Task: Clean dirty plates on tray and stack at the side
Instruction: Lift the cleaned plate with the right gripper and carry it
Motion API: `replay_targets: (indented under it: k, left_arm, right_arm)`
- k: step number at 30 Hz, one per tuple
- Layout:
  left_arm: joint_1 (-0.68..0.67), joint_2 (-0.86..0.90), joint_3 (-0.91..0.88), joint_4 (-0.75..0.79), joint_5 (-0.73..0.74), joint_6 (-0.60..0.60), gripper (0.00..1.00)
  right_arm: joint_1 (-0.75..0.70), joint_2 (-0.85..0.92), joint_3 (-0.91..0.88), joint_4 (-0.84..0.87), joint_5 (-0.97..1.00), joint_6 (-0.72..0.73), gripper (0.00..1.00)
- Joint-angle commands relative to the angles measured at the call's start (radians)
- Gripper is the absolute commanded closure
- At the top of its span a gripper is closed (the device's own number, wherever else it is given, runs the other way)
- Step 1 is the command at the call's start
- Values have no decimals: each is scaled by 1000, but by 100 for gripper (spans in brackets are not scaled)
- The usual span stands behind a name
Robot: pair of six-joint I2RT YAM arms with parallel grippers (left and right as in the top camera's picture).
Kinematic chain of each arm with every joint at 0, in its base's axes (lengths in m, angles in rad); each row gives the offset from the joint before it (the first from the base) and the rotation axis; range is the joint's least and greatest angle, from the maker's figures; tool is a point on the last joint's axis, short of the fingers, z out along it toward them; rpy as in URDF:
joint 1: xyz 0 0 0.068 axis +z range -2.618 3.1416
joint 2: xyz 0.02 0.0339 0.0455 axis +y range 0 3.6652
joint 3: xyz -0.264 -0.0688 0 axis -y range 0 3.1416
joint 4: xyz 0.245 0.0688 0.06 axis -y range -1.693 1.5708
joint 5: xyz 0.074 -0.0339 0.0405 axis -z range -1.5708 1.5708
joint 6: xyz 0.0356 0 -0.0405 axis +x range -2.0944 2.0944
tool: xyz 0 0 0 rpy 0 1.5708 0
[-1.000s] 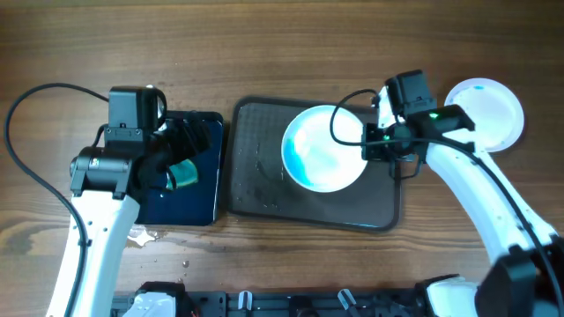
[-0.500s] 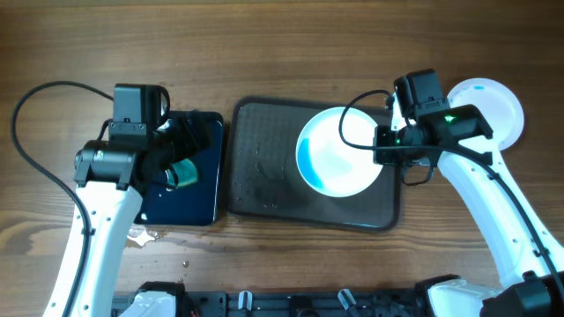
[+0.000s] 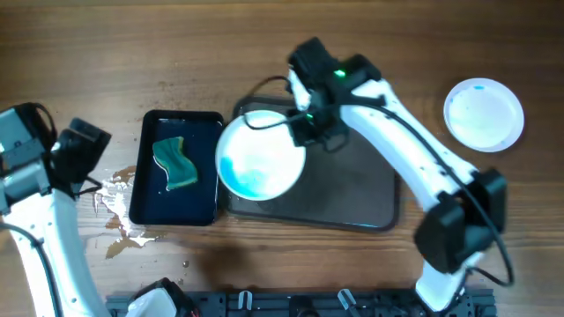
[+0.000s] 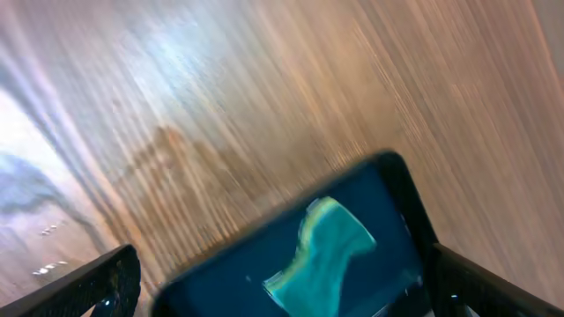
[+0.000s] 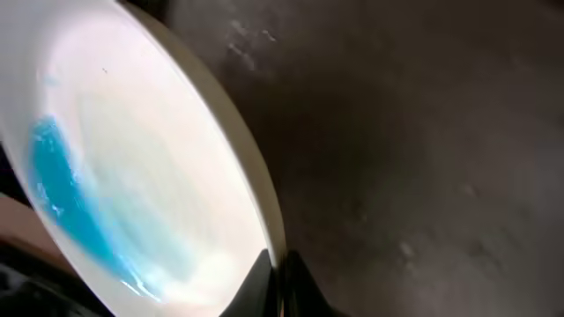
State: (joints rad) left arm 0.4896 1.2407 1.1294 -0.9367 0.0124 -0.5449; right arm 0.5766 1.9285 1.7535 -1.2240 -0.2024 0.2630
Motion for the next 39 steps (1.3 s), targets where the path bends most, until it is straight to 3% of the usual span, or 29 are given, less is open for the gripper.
replay_targets:
  k: [1, 5, 10, 16, 20, 26, 39]
  left_arm:
    - [109, 3, 4, 0, -13, -41, 0]
    - [209, 23, 3, -2, -55, -74, 0]
    - [221, 100, 3, -25, -55, -77, 0]
    - [222, 143, 3, -29, -57, -77, 0]
    - [222, 143, 3, -29, -63, -77, 0]
    - [222, 143, 3, -29, -63, -77, 0]
    - [222, 143, 3, -30, -63, -82, 0]
  right_arm:
    - [56, 173, 232, -36, -13, -14, 95]
    - [101, 226, 333, 26, 84, -1, 95]
    - [170, 226, 370, 96, 252, 3, 95]
    - [312, 226, 370, 193, 606, -8, 95]
    - [415, 226, 370, 245, 850, -92, 95]
    - [543, 226, 369, 424, 1175, -412, 95]
    - [631, 226, 367, 640, 1246, -841, 95]
